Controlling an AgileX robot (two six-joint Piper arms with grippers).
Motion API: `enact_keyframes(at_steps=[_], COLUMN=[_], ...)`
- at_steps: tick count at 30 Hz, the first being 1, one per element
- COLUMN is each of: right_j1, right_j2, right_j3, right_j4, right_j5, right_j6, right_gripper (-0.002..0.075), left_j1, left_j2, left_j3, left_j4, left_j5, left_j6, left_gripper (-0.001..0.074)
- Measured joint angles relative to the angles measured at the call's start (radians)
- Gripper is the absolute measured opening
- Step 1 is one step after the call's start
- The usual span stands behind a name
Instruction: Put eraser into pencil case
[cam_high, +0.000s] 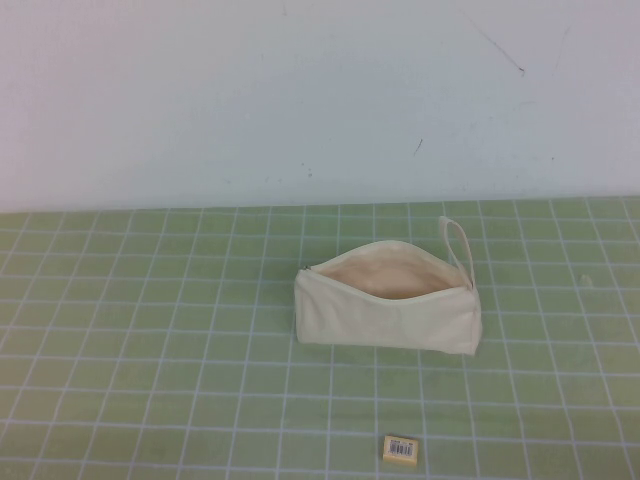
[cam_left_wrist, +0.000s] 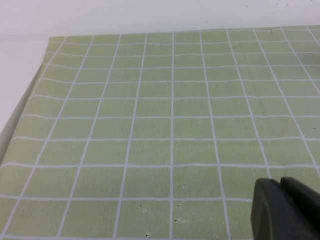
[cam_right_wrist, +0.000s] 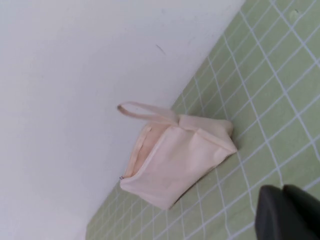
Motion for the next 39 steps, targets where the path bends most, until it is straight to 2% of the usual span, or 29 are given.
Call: enact_keyframes(at_steps=[4,8,10,15,20,23,27,30,34,39], right_j1=[0.000,0.000,0.000,0.000,0.000,0.004,0.045,0.121,0.289,0.535], right_j2=[0.000,0.000,0.000,0.099,0.351,0.507,0.697,0.825,0.995,1.195], right_j3=[0.000,0.000,-0.028,-0.221,-0.519,-0.711,-0.888,-0.991,-1.072,-1.115], right_j4=[0.011,-0.012,-0.014,-0.022,-0.085,-0.122,-0.180,-0.245,-0.390,-0.635], right_j5=[-0.008,-0.034,0.009,0.211,0.508,0.666,0.787,0.853,0.888,0.870], right_j6=[-0.116,-0.351,-0.474,-0.798,-1.221,-1.383,-1.494,-1.535,-1.496,-1.319], right_gripper=[-0.0001,-0.0001,-0.0001,-0.0001,-0.0001,-0.0001,-0.0001,-0.0001,-0.0001,-0.0001], left_j1=[0.000,0.000,0.000,0.000,0.000,0.000,0.000,0.000,0.000,0.000], left_j2=[0.000,0.000,0.000,0.000,0.000,0.000,0.000,0.000,0.000,0.000], left_j3=[0.000,0.000,0.000,0.000,0.000,0.000,0.000,0.000,0.000,0.000], left_j4=[0.000,0.000,0.000,0.000,0.000,0.000,0.000,0.000,0.000,0.000], left_j5=[0.000,0.000,0.000,0.000,0.000,0.000,0.000,0.000,0.000,0.000], left_j6=[0.000,0.000,0.000,0.000,0.000,0.000,0.000,0.000,0.000,0.000], left_gripper=[-0.0001,-0.0001,-0.0001,-0.0001,-0.0001,-0.0001,-0.0001,-0.0001,-0.0001,-0.0001])
